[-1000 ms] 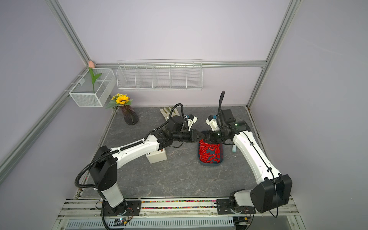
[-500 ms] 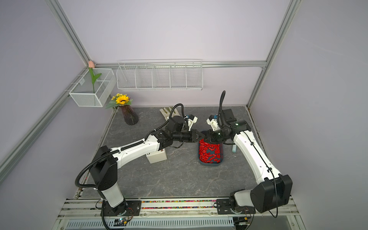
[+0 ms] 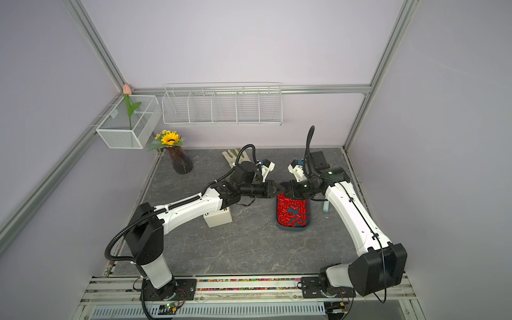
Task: Cover the protruding screws with screw protection sleeves
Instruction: Adjust the screw protection sleeve.
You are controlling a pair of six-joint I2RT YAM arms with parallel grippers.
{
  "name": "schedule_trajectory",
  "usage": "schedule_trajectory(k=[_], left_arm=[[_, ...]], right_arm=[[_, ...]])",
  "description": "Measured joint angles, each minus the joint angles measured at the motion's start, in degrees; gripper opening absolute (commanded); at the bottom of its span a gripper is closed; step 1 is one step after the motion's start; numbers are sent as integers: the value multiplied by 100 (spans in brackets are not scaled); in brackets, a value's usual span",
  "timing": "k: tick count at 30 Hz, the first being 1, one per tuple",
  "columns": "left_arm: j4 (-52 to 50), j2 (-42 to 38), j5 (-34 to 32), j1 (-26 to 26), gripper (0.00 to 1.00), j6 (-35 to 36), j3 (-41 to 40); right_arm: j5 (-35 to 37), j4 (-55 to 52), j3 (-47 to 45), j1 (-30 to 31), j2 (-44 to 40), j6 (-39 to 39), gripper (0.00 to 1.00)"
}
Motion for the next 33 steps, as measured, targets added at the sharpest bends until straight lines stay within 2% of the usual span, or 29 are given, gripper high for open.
schedule_trajectory(k=[24, 29, 33], left_arm=[[39, 2, 0, -61, 9, -127, -175], [28, 2, -20, -61, 14, -131, -175], [-20, 2, -101, -61, 25, -131, -175]], right_arm=[[-17, 0, 52, -101, 0, 0, 13], [-17, 2, 52, -105, -2, 0, 13], [-15, 2, 52, -116, -13, 0, 13]])
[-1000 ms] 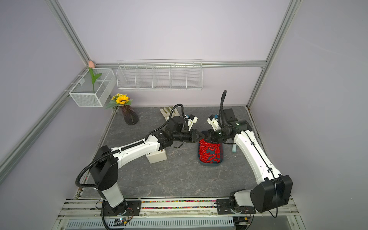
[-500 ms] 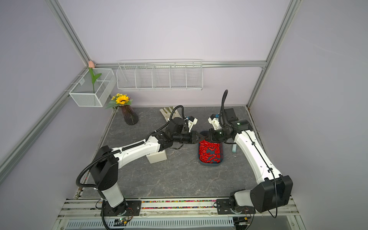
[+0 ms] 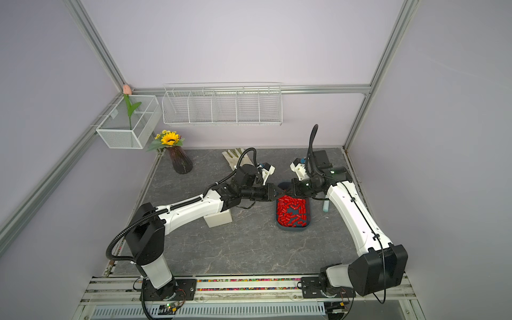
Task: Cover the protruding screws with screw protection sleeves
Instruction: Adjust the screw protection sleeve, then attach the screw protection sleeve to the screw.
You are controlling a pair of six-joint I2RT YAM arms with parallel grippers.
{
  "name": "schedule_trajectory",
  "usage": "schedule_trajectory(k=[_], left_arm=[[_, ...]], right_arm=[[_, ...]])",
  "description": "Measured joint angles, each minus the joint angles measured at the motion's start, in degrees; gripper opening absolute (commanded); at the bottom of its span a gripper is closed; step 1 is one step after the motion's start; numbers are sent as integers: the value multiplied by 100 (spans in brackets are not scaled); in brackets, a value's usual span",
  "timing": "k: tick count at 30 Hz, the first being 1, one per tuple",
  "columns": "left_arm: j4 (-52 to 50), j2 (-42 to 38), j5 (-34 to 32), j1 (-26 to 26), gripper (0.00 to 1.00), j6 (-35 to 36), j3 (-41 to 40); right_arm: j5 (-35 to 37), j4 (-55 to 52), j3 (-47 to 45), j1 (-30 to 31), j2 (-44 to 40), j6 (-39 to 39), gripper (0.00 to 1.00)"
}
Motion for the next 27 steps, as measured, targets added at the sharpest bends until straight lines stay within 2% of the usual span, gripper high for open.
schedule_trajectory(k=[5, 10, 20, 27], left_arm=[[-149, 0, -144, 13, 39, 72, 0], [-372, -28, -291, 225, 47, 184, 0], [-1027, -909, -942, 1121, 49, 614, -7], [-1086, -1672, -1069, 1808, 49, 704, -413]], right_arm=[[11, 0, 9, 0, -17, -2, 13], [-2, 2, 11, 0, -20, -2, 13], [11, 7, 22, 57, -81, 24, 13], [212, -2, 374, 610, -70, 107, 13]])
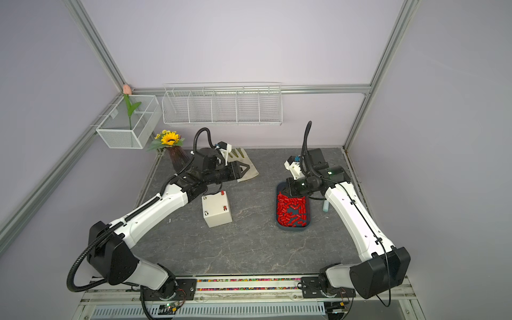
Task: Cover the protruding screws with screw protection sleeves
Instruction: Attach the screw protection sleeve to the screw.
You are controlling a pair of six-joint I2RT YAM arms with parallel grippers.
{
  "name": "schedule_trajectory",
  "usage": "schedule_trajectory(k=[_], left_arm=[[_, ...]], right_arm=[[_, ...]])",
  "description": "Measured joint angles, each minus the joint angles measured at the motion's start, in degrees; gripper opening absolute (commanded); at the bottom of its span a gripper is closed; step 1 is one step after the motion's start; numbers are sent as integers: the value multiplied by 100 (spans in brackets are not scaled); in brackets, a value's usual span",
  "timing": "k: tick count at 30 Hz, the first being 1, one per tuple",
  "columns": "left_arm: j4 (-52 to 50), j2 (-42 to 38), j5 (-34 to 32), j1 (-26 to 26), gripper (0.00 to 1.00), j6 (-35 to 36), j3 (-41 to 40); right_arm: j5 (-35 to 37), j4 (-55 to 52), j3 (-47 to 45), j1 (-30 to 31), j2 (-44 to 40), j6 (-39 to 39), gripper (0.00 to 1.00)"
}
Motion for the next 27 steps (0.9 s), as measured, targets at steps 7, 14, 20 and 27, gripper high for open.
schedule_trajectory(k=[7, 14, 20, 27], left_arm=[[-393, -807, -216, 817, 51, 157, -522], [-765, -1620, -315, 1803, 52, 365, -863], [-1075, -2098, -402, 2380, 52, 511, -1283], [-1296, -2455, -750, 2474, 53, 614, -1676]], right_arm=[[321, -2, 540, 680, 361, 160, 13], [710, -2, 1263, 1510, 1038, 376, 13], [892, 52, 1912, 2122, 1613, 568, 13], [1187, 85, 2459, 2778, 2166, 778, 12]])
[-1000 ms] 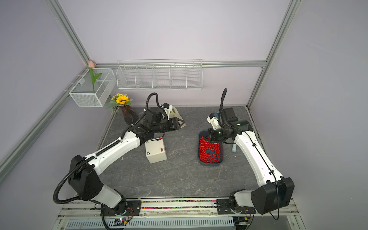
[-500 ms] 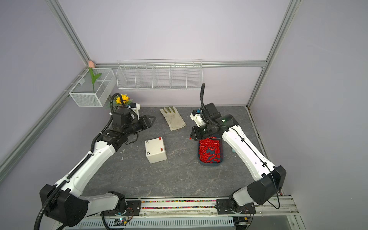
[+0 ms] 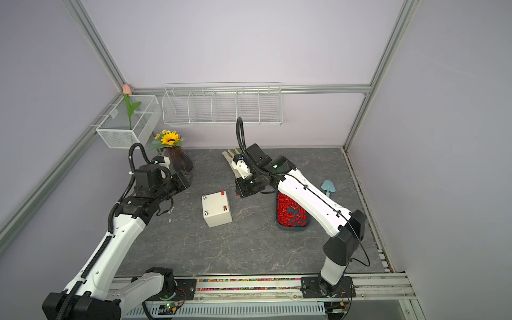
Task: Cover the protruding screws with screw protection sleeves
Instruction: Attach the screw protection sleeve to the screw.
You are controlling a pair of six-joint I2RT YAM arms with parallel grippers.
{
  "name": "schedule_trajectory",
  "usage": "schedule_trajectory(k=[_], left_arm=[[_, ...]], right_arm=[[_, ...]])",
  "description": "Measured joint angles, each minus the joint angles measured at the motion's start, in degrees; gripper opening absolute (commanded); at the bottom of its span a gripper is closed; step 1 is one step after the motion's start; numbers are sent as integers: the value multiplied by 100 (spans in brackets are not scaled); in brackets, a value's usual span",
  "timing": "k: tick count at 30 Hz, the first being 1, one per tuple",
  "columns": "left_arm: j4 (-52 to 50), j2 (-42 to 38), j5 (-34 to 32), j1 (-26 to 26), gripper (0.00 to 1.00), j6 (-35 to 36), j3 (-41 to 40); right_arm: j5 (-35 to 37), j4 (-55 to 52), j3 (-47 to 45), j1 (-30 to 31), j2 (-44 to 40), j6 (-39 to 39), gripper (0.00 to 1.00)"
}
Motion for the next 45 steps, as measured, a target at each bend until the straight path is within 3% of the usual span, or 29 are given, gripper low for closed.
schedule_trajectory(k=[17, 26, 45], left_arm=[[-96, -442, -531, 160, 54, 26, -544], [-96, -492, -638, 227, 54, 26, -787], [-94, -678, -734, 271, 54, -11, -1104]], right_arm=[[608, -83, 984, 922, 944, 236, 12], [706, -179, 1585, 1145, 1580, 363, 13], [706, -103, 1891, 1331, 2391, 686, 12]])
